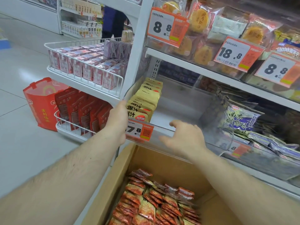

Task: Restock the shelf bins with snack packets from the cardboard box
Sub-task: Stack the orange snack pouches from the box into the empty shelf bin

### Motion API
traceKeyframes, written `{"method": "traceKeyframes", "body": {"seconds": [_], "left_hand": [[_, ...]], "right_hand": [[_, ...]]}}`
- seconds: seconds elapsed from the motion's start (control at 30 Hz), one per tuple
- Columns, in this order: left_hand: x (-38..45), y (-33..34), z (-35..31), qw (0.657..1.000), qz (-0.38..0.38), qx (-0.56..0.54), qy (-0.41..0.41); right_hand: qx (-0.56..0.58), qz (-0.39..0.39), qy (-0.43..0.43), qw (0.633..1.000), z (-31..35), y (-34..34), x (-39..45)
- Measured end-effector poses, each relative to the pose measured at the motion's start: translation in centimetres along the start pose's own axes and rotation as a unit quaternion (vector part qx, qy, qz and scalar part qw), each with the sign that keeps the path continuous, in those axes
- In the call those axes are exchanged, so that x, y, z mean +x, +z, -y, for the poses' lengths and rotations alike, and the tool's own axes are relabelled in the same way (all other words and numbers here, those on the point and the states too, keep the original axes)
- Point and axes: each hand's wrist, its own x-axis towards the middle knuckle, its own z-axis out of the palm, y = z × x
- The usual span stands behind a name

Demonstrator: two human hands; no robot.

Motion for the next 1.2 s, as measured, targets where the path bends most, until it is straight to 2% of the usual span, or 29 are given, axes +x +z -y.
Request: {"method": "traceKeyframes", "body": {"seconds": [0.07,0.37,0.67,0.7,0.73,0.77,0.8,0.83,0.87,0.9,0.97,1.0,1.07,1.1,1.2], "left_hand": [[-0.3,0.3,0.1,1.0,0.016,0.013,0.017],[-0.8,0.8,-0.9,0.998,0.014,-0.002,0.055],[-1.6,1.8,0.9,0.997,-0.02,-0.014,-0.069],[-1.6,1.8,1.4,0.997,-0.018,0.009,-0.078],[-1.7,1.7,2.0,0.996,-0.011,0.042,-0.082],[-1.9,1.8,2.7,0.993,0.008,0.085,-0.086],[-2.2,1.8,3.5,0.986,0.04,0.137,-0.088],[-2.5,1.8,4.4,0.974,0.077,0.194,-0.09],[-2.8,1.8,5.3,0.958,0.108,0.247,-0.096],[-2.9,1.7,6.1,0.943,0.13,0.289,-0.102],[-3.2,1.8,7.4,0.918,0.153,0.347,-0.115],[-3.2,1.8,7.9,0.908,0.163,0.368,-0.12],[-3.0,1.8,8.6,0.891,0.174,0.401,-0.125],[-2.9,1.8,8.9,0.885,0.176,0.413,-0.125],[-2.5,1.7,9.8,0.871,0.175,0.439,-0.133]], "right_hand": [[-0.081,-0.046,-0.036,0.995,-1.2,1.3,-0.6],[-0.03,-0.127,-0.009,0.991,-1.8,1.1,3.6],[-0.027,-0.125,-0.006,0.992,-0.8,2.8,4.7],[-0.035,-0.167,-0.028,0.985,-1.0,2.9,4.3],[-0.02,-0.246,-0.072,0.966,-1.2,3.2,3.8],[0.021,-0.341,-0.13,0.931,-1.5,3.6,3.0],[0.071,-0.404,-0.185,0.893,-1.9,4.3,1.9],[0.117,-0.417,-0.221,0.874,-2.6,5.7,0.6],[0.15,-0.383,-0.237,0.88,-3.5,7.6,-0.5],[0.173,-0.318,-0.224,0.905,-4.7,9.9,-1.4],[0.156,-0.122,-0.121,0.973,-7.3,15.3,-2.7],[0.111,-0.024,-0.067,0.991,-8.5,18.0,-3.2],[0.032,0.123,-0.017,0.992,-10.0,22.8,-4.2],[0.015,0.17,-0.01,0.985,-10.2,24.7,-4.7],[0.067,0.208,0.007,0.976,-8.8,29.0,-5.8]]}}
